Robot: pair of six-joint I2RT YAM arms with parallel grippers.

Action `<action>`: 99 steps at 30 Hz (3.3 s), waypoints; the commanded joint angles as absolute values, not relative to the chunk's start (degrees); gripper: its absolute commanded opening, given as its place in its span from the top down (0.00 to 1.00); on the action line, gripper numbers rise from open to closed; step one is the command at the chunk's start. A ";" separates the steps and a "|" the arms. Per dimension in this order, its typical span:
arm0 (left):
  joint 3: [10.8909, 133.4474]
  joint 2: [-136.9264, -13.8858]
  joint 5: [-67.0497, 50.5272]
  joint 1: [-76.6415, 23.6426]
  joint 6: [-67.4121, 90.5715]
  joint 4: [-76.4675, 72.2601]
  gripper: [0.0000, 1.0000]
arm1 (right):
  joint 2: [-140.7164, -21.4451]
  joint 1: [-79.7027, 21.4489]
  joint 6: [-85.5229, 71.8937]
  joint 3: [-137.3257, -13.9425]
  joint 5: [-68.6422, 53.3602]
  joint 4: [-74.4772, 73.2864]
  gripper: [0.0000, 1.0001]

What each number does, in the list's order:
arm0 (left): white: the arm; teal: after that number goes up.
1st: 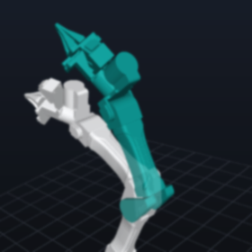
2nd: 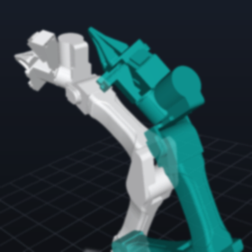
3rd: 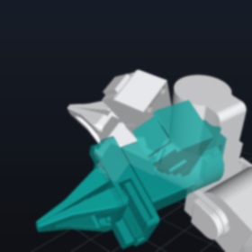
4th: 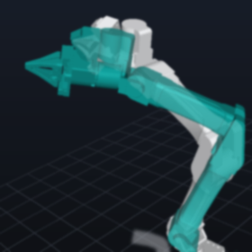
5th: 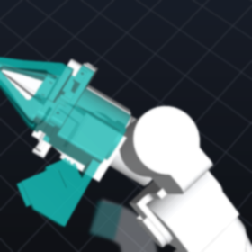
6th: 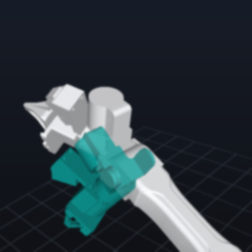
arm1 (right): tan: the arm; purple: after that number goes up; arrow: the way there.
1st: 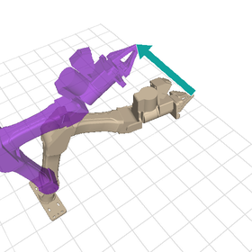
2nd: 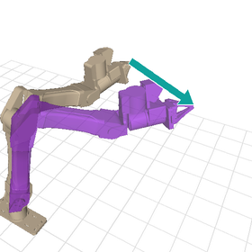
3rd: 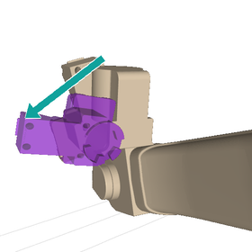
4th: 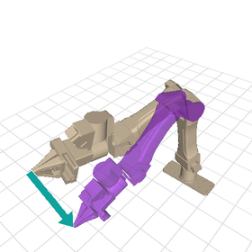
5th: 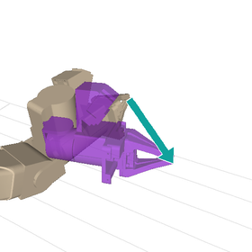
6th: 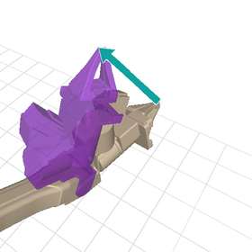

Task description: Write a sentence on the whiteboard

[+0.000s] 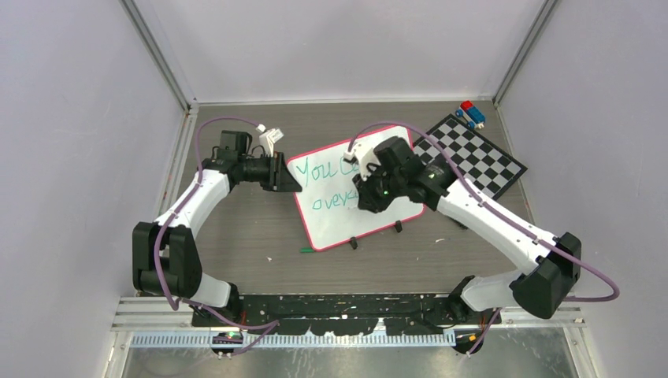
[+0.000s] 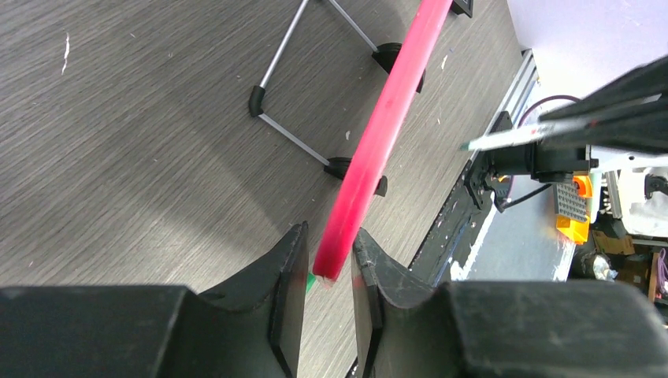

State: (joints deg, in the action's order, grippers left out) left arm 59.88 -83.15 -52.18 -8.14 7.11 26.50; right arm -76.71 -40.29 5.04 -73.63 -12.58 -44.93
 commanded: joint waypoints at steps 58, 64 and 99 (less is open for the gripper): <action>60.99 -83.87 -49.83 -9.03 6.94 25.61 1.00 | -79.64 -52.87 10.40 -67.77 -2.31 -30.98 1.00; 61.32 -83.85 -49.79 -9.02 6.68 26.01 1.00 | -81.89 -52.86 10.28 -67.95 -0.46 -28.77 1.00; 61.39 -84.24 -49.65 -9.05 5.98 26.28 1.00 | -78.62 -52.00 11.44 -66.68 3.03 -32.91 1.00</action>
